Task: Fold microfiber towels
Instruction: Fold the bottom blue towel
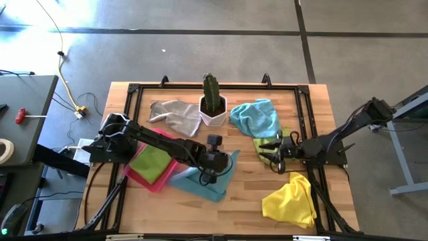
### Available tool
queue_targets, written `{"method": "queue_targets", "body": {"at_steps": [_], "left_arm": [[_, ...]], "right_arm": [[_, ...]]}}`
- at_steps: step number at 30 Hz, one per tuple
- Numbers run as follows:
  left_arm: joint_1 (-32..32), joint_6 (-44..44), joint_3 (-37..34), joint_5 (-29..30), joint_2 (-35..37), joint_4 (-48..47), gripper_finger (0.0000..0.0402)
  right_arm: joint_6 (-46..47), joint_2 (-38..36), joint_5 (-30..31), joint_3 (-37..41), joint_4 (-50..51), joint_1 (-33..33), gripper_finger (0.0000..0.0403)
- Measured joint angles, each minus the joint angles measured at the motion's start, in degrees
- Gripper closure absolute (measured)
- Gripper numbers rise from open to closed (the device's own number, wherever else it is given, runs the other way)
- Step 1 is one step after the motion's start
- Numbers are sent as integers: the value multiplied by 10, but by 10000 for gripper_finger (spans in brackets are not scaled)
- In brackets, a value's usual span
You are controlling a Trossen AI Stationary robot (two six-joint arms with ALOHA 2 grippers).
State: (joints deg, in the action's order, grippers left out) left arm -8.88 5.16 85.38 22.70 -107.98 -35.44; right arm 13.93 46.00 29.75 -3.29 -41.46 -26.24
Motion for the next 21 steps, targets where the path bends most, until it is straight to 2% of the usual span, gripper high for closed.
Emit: {"method": "queue_targets", "body": {"at_steps": [6,11,17,21], "left_arm": [[3,5,0,0,0,32,401],[3,17,0,0,0,40,401],[-1,16,0,0,0,37,401],[-13,52,0,0,0,24,401]], "right_arm": [[-34,87,-1,-10,-84,14,261],[-76,187,-21,-80,-89,33,261],[-137,295,-86,-186,-73,51,261],[-153,352,-131,-234,-58,68,261]]}}
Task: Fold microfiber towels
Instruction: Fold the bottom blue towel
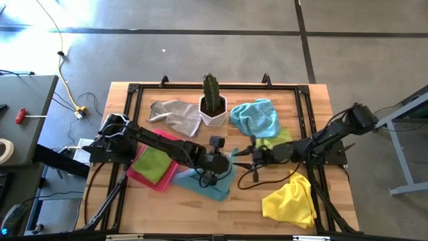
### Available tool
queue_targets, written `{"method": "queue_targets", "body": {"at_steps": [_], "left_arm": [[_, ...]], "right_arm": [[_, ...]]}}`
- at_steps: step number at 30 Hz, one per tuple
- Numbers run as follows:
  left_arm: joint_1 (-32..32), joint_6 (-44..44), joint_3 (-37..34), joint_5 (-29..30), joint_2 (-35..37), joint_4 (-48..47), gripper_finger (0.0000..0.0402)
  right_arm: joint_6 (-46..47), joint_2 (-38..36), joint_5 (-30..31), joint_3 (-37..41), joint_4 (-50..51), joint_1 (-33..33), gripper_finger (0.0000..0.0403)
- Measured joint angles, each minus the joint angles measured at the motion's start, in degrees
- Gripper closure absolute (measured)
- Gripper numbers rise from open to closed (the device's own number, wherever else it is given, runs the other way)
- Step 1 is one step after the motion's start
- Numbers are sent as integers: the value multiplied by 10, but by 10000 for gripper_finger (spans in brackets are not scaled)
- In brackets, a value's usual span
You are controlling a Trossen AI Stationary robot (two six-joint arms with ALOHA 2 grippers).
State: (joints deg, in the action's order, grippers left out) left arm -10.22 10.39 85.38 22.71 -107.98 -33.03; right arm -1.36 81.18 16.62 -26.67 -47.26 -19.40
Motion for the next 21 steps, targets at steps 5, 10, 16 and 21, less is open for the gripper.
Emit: {"method": "queue_targets", "body": {"at_steps": [5,10,16,21], "left_arm": [[-24,34,0,38,0,-56,401],[-47,51,0,83,0,-72,401],[-58,84,0,85,0,-64,401],[-40,110,0,87,0,-30,401]], "right_arm": [[11,45,-70,-24,11,27,261],[1,80,-115,-26,-1,58,261],[-21,99,-180,-26,-29,91,261],[-37,98,-221,-26,-70,101,261]]}}
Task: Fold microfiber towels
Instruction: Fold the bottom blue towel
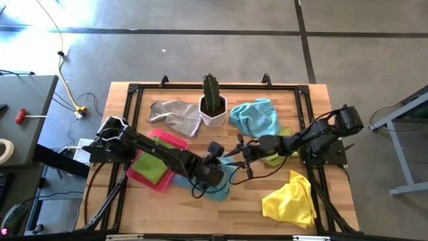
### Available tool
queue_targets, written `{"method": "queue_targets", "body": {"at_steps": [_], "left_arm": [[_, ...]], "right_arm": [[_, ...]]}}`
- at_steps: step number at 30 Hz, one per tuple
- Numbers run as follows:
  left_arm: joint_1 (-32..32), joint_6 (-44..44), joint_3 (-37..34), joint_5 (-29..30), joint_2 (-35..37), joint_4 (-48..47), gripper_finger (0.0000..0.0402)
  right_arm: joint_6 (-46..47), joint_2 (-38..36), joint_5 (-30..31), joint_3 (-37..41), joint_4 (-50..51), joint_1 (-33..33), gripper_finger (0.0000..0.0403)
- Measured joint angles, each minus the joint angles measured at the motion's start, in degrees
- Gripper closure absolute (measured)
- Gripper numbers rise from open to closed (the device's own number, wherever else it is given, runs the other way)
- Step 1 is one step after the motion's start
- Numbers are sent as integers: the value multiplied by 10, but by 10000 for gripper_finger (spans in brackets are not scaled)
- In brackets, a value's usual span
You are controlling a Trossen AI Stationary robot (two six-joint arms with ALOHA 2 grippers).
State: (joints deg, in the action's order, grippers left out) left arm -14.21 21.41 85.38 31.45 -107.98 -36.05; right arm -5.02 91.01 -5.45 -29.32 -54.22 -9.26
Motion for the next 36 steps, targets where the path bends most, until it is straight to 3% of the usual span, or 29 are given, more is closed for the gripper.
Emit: {"method": "queue_targets", "body": {"at_steps": [4,9,15,21,26,30,36], "left_arm": [[16,8,0,-21,0,23,401],[18,8,5,4,0,29,401],[5,-48,63,35,1,-59,401],[-19,-118,114,103,1,-164,401],[-31,-162,129,108,1,-206,401],[-41,-186,129,94,1,-207,401],[-55,-212,129,75,0,-193,401]], "right_arm": [[-19,-1,-18,0,-6,0,261],[-28,-1,-22,0,10,1,261],[-22,0,-24,0,70,0,261],[31,-1,-46,0,127,-1,261],[66,-1,-56,0,134,-13,261],[71,-1,-30,0,123,-29,261],[102,-1,68,0,87,-43,278]]}}
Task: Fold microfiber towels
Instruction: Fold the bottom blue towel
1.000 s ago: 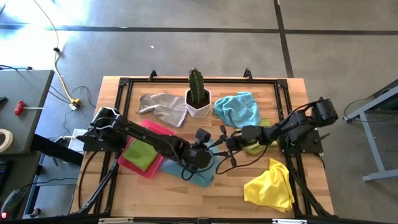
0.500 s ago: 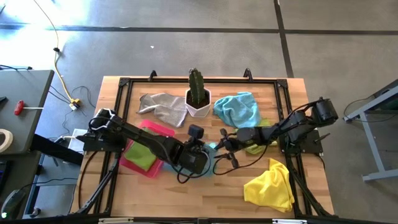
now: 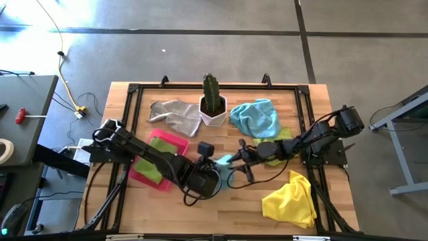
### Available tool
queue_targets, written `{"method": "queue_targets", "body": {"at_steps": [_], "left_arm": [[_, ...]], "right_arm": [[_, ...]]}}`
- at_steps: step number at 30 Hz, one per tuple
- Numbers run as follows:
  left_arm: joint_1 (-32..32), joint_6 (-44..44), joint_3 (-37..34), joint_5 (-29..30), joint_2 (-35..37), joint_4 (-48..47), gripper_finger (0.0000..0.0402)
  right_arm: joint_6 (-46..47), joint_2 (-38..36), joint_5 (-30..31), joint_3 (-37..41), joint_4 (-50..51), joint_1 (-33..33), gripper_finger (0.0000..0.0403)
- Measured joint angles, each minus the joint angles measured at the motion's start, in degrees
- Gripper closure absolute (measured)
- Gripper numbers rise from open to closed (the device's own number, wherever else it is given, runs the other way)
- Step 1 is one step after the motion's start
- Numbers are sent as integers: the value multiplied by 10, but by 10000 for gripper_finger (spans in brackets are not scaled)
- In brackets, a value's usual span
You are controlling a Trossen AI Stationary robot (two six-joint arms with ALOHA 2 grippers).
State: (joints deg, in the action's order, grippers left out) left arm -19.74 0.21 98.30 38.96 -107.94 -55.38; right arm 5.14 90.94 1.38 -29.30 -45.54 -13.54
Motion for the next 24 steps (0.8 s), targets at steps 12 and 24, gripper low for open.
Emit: {"method": "queue_targets", "body": {"at_steps": [12,24], "left_arm": [[6,68,0,65,0,31,401],[84,161,0,147,0,29,401]], "right_arm": [[24,-10,62,0,1,0,398],[-79,-245,332,0,289,1,402]]}}
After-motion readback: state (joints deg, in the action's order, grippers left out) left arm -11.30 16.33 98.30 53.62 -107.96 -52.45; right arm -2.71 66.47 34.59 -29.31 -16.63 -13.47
